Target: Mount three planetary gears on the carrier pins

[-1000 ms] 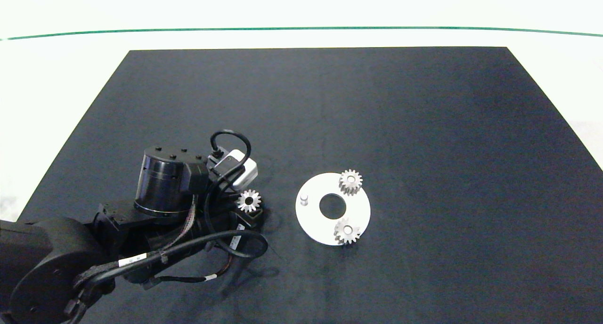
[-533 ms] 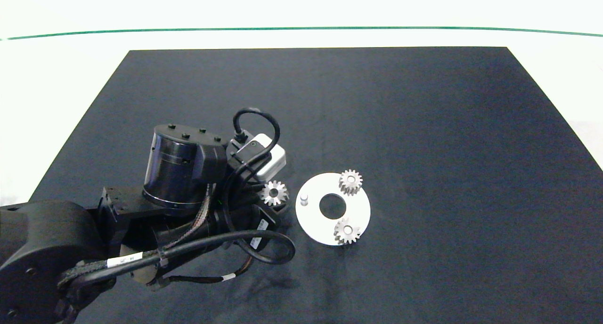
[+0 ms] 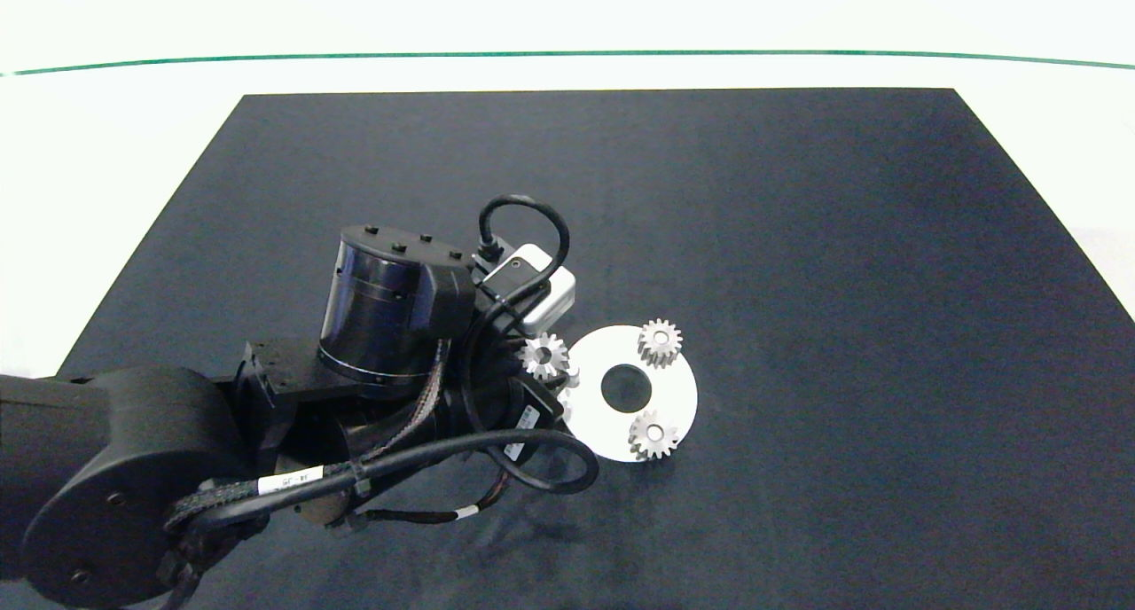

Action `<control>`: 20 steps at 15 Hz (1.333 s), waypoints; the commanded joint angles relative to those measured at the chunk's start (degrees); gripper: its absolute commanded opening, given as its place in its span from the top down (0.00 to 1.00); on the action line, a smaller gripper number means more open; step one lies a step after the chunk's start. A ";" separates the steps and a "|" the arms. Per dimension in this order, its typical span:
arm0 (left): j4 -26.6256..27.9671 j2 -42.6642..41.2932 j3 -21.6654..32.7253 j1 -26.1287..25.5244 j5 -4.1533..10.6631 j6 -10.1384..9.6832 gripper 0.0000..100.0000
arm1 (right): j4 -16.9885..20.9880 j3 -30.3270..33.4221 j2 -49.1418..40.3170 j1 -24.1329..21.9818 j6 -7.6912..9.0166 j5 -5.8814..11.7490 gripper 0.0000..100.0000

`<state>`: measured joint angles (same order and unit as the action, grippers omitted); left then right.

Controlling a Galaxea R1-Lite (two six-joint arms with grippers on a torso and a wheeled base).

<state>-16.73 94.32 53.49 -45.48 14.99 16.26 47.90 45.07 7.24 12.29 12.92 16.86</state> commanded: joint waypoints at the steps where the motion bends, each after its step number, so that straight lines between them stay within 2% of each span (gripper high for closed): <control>1: -0.24 1.48 0.65 -0.22 0.74 0.17 1.00 | 0.27 -0.07 0.14 0.02 0.09 0.10 0.00; 5: -2.00 4.47 1.44 -1.98 1.70 0.00 1.00 | 0.18 0.02 -0.03 0.02 0.09 0.19 0.00; 7: -3.49 5.96 2.32 -2.77 1.79 0.09 1.00 | 0.27 0.11 -0.12 0.02 0.09 0.19 0.00; 13: -3.14 6.40 2.49 -2.68 1.97 0.17 1.00 | 0.27 0.11 -0.12 0.02 0.09 0.19 0.00; 20: -3.40 6.58 2.67 -1.89 2.23 1.14 1.00 | 0.27 0.11 -0.21 0.02 0.09 0.19 0.00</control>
<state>-19.94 100.80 56.11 -47.49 17.12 17.31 47.90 45.17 7.05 12.29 12.90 16.94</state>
